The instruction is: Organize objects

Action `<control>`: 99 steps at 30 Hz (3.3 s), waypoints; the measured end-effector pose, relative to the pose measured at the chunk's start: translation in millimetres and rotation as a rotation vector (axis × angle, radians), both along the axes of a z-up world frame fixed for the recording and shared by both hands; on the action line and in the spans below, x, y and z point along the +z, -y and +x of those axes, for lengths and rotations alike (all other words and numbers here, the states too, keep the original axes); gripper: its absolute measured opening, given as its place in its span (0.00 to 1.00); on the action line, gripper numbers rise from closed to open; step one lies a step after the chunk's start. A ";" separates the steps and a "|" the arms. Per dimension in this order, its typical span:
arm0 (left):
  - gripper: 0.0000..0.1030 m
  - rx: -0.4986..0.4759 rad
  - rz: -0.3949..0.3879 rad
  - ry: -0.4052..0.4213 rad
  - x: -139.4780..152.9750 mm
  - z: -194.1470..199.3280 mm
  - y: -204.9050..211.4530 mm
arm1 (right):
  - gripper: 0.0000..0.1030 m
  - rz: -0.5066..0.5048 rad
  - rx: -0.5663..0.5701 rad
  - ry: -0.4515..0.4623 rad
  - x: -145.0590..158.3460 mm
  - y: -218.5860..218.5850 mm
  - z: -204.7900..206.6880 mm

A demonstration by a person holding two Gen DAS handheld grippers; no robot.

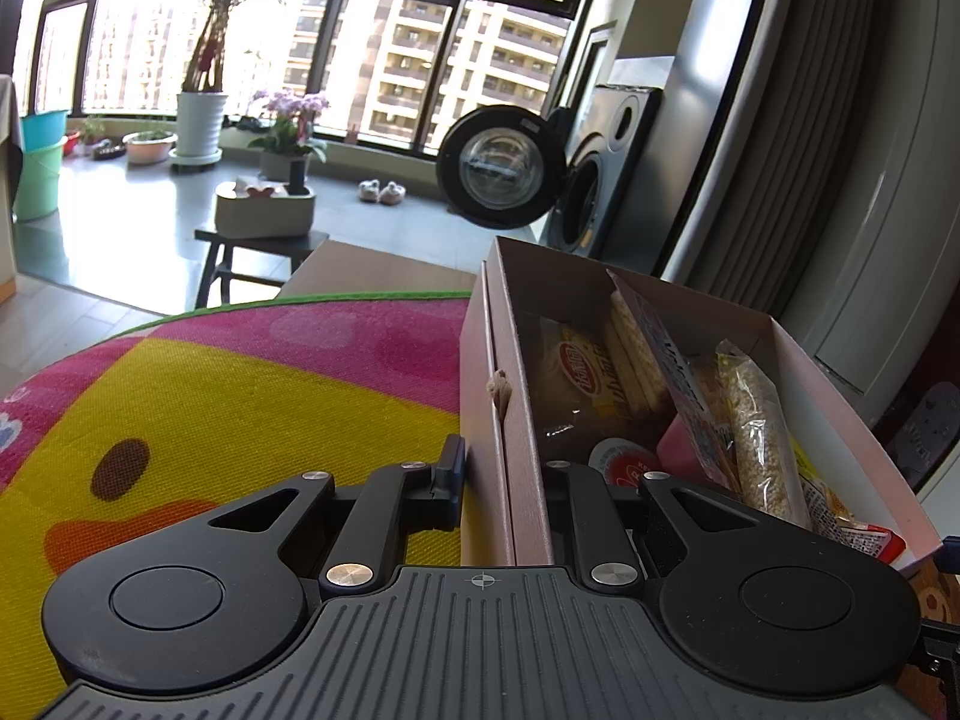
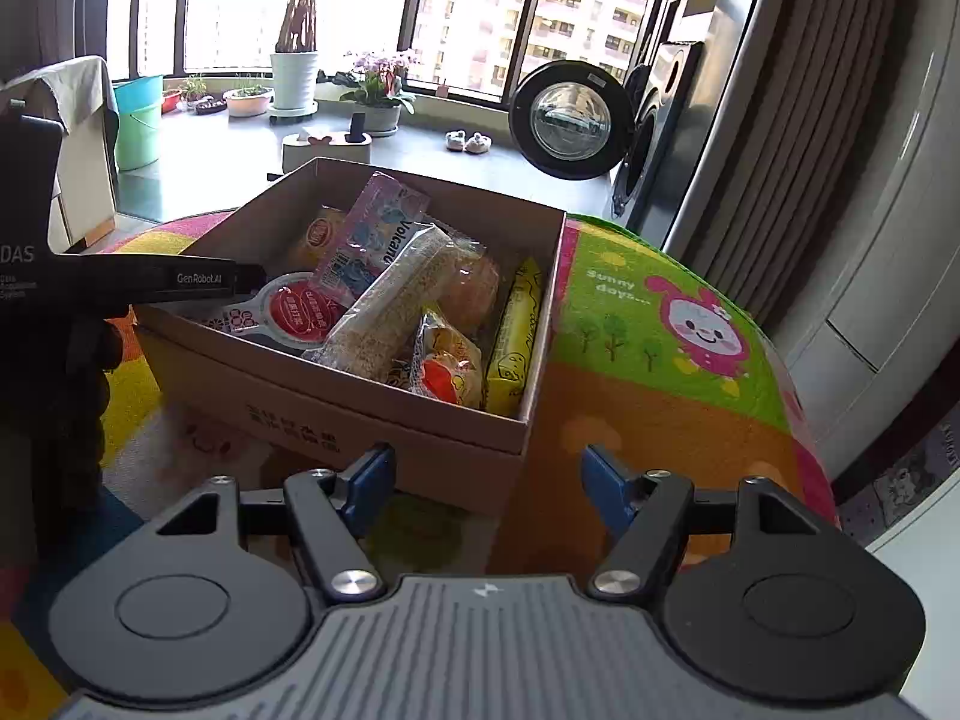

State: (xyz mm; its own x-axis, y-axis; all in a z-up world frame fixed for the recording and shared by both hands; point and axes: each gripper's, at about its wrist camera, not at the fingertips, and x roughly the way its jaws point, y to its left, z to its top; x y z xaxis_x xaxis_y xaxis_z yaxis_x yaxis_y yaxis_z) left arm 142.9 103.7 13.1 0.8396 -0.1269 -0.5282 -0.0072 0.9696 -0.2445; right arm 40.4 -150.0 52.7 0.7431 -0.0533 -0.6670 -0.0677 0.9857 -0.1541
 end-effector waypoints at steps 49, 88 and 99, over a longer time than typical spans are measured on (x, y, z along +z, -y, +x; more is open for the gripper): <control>0.42 -0.098 0.288 -0.017 -3.7 -155.9 117.2 | 1.00 0.176 -0.209 0.094 -56.7 43.6 -95.6; 0.43 -0.089 0.221 -0.024 -6.8 -151.1 113.2 | 1.00 0.155 -0.221 0.092 -58.1 41.7 -85.9; 0.43 -0.088 0.236 -0.025 -6.7 -151.3 116.4 | 1.00 0.155 -0.222 0.092 -58.1 41.3 -84.9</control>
